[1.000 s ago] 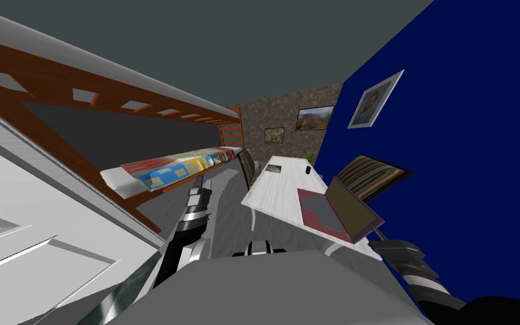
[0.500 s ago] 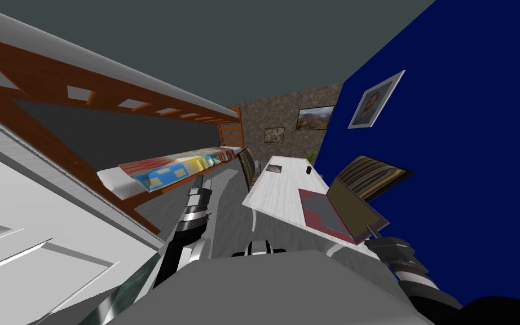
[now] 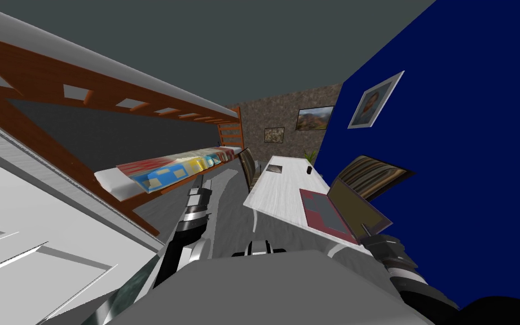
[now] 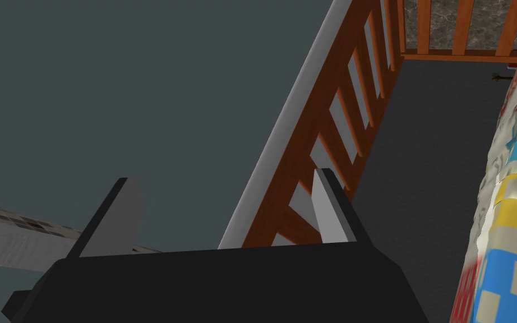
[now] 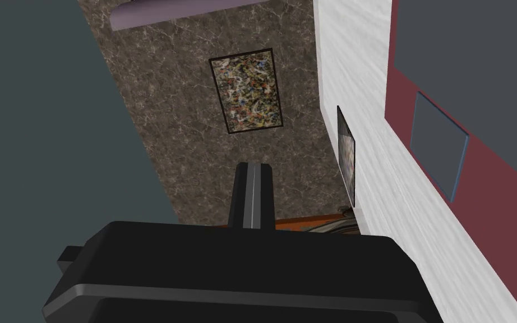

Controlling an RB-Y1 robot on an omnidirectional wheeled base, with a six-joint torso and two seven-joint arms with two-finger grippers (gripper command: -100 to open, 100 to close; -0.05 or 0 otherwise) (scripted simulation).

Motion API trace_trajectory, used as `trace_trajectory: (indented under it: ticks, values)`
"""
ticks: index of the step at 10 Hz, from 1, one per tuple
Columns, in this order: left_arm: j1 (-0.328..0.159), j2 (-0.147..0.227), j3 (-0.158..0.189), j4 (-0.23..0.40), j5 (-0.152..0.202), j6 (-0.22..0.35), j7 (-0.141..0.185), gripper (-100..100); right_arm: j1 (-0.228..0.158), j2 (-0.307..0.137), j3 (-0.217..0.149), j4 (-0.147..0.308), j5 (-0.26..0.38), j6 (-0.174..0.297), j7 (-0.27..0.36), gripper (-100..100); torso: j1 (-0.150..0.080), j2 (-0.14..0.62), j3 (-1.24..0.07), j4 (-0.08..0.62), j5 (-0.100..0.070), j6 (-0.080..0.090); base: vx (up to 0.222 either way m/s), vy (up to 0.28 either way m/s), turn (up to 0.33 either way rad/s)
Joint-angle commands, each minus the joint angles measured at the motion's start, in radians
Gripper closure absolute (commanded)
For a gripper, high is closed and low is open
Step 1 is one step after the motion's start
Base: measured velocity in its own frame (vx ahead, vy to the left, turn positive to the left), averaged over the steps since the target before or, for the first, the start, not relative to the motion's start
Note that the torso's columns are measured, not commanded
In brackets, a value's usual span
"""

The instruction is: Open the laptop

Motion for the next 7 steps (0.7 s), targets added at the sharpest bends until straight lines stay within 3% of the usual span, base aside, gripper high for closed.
trace_trajectory:
  ticks: [1,2,7]
  values:
    - [0.0,0.0,0.0,0.0,0.0,0.0,0.0,0,-0.003,0.01,0.0,-0.008,0.012,-0.001,0.024,100,0.0,0.0,0.0,0.0,0.0,0.0,0.008,0.016,-0.003]
    - [0.0,0.0,0.0,0.0,0.0,0.0,0.0,0,-0.003,-0.018,0.001,-0.008,0.012,0.001,0.024,-100,-0.001,0.001,0.0,0.0,0.0,0.0,0.0,0.0,0.0]
    - [0.0,0.0,0.0,0.0,0.0,0.0,0.0,0,0.003,-0.114,0.008,-0.003,-0.007,0.023,-0.036,-100,0.0,0.001,0.0,0.0,0.0,0.0,-0.01,-0.014,0.013]
